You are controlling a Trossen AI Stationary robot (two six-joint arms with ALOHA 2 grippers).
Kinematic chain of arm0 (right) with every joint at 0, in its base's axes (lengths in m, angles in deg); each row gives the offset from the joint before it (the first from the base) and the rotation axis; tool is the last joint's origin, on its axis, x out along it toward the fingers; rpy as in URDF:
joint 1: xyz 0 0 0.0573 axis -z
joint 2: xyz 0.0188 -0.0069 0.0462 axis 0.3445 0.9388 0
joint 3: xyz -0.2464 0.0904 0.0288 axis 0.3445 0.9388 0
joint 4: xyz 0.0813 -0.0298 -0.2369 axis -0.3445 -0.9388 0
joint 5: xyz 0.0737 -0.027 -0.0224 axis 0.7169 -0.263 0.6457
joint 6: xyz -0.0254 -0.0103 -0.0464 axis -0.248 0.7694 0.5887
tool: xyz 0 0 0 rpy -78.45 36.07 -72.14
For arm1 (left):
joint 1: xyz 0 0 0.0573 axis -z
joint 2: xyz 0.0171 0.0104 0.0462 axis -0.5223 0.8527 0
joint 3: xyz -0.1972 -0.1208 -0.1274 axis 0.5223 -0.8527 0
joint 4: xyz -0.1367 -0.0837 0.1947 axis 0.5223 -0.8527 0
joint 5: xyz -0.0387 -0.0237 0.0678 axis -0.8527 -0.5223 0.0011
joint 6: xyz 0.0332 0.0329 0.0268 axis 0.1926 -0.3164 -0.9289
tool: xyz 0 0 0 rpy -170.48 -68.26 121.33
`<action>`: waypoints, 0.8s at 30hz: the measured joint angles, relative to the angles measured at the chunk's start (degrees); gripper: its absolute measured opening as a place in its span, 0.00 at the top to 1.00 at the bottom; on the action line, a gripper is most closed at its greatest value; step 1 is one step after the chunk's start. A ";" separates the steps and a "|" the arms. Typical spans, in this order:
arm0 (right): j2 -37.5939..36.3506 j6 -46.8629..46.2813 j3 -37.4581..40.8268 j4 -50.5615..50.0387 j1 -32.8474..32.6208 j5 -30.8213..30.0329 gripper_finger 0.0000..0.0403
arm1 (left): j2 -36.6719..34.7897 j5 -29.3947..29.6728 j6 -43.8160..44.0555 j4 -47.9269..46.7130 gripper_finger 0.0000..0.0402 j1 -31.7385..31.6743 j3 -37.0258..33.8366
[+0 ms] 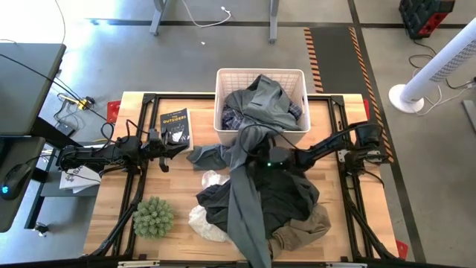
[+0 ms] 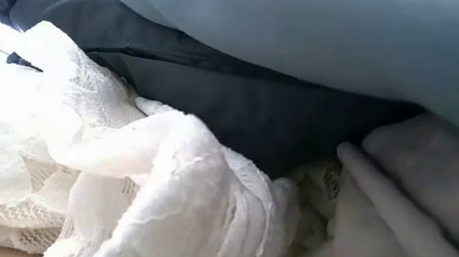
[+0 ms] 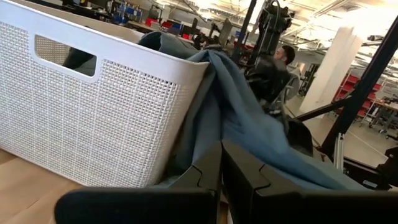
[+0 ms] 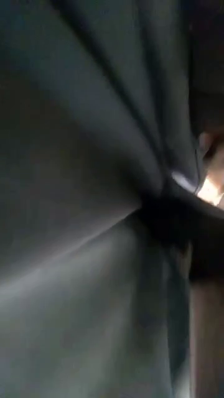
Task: Sort clothes
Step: Put the blue pants into the white bin
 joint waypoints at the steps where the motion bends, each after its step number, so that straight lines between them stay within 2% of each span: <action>1: -0.18 0.20 -0.06 2.02 0.02 1.14 0.69 | 0.00 -0.01 -0.01 -0.01 0.98 0.00 0.00; 4: -0.98 0.21 -0.06 10.13 0.07 4.23 0.85 | 0.00 -0.04 -0.04 -0.01 0.98 0.00 0.00; 7: -1.83 -0.20 -0.06 20.81 0.05 6.27 0.97 | 0.00 -0.06 -0.05 -0.01 0.98 0.00 0.00; 12: -5.61 -1.29 -0.16 37.35 1.66 6.37 0.97 | 0.00 0.03 -0.06 -0.01 0.98 0.00 0.00; 16: -11.75 -1.18 -3.87 36.31 6.77 5.55 0.99 | 0.00 0.04 -0.09 0.01 0.98 0.00 0.00; 19: -15.54 1.15 -9.07 35.84 11.22 9.08 0.98 | 0.00 0.05 -0.14 0.00 0.98 0.00 0.00; 22: -18.35 6.65 -15.61 32.65 14.88 11.58 0.98 | 0.00 0.07 -0.21 0.01 0.98 0.00 0.00; 24: -19.88 12.38 -20.99 26.50 17.18 11.79 0.99 | 0.00 0.07 -0.21 0.00 0.98 0.00 0.00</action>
